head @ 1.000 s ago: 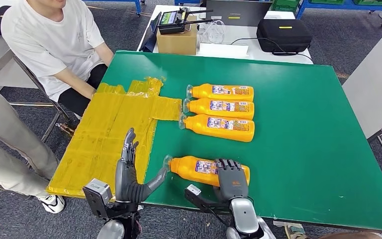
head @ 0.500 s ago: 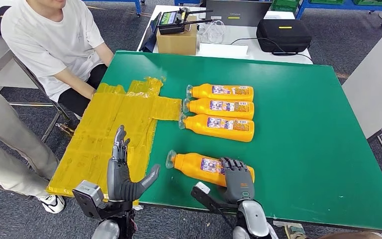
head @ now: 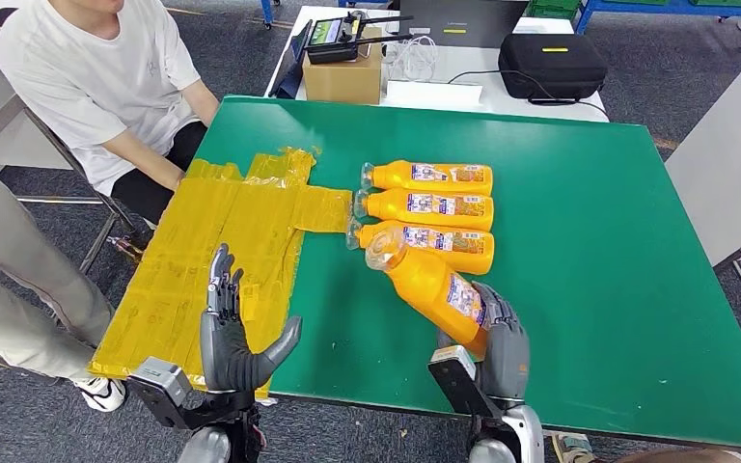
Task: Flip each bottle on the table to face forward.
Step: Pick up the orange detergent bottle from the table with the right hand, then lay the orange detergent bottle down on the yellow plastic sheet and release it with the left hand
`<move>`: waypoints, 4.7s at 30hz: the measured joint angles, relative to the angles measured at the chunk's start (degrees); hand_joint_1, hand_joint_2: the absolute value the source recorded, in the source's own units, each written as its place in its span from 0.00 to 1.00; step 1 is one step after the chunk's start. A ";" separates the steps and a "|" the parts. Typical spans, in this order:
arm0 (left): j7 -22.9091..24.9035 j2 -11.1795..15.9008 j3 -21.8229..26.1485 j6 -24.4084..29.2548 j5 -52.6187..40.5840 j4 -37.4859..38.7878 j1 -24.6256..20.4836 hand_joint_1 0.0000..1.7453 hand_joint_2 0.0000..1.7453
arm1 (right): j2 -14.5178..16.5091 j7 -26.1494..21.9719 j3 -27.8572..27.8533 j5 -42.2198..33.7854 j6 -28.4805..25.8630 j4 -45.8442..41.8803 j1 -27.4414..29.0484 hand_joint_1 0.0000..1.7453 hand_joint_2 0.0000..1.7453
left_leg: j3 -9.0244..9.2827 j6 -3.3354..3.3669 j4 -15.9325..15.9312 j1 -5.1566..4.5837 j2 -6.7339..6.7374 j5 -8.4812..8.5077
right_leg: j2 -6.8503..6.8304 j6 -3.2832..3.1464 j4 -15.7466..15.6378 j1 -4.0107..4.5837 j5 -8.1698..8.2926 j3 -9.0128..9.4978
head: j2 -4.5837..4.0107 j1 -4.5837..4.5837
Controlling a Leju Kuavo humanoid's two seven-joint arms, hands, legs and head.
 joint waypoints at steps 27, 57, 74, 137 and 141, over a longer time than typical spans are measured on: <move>0.02 0.03 -2.36 -3.31 3.05 3.22 -1.71 0.00 1.00 | 3.66 -11.33 2.41 -10.02 1.40 -9.22 1.11 1.00 1.00 | -0.06 0.00 0.00 0.00 0.00 0.00 | 0.00 0.00 0.00 0.00 0.00 -0.04 | 0.00 -0.01; 1.25 1.18 -7.26 -11.31 -0.49 4.49 -3.71 0.00 1.00 | 4.56 -7.06 11.41 -5.66 9.10 -0.41 -12.57 1.00 1.00 | -0.10 0.00 0.00 0.00 0.00 0.01 | -0.01 0.00 0.02 0.00 0.00 -0.06 | 0.00 -0.01; 1.50 1.28 -7.57 -12.13 -0.63 5.24 -4.19 0.00 1.00 | 5.04 -7.52 11.99 -4.40 9.11 2.88 -14.51 1.00 1.00 | -0.11 -0.01 0.00 0.00 -0.01 0.01 | -0.01 0.00 0.02 0.00 0.00 -0.08 | 0.00 -0.01; 9.02 0.83 -5.46 -15.77 18.62 2.44 -6.56 1.00 1.00 | 5.45 -11.21 20.25 -6.87 5.03 9.28 -9.42 0.00 0.00 | -0.14 -0.01 0.00 0.01 0.00 0.01 | 0.00 0.00 0.02 0.00 0.00 -0.14 | 0.00 0.01; 9.00 0.83 -5.46 -15.77 18.62 2.44 -6.56 1.00 1.00 | 5.45 -11.21 20.15 -6.87 5.03 9.23 -9.40 0.00 0.00 | -0.14 -0.01 0.00 0.01 0.00 0.01 | 0.00 0.00 0.02 0.00 0.00 -0.14 | 0.00 0.01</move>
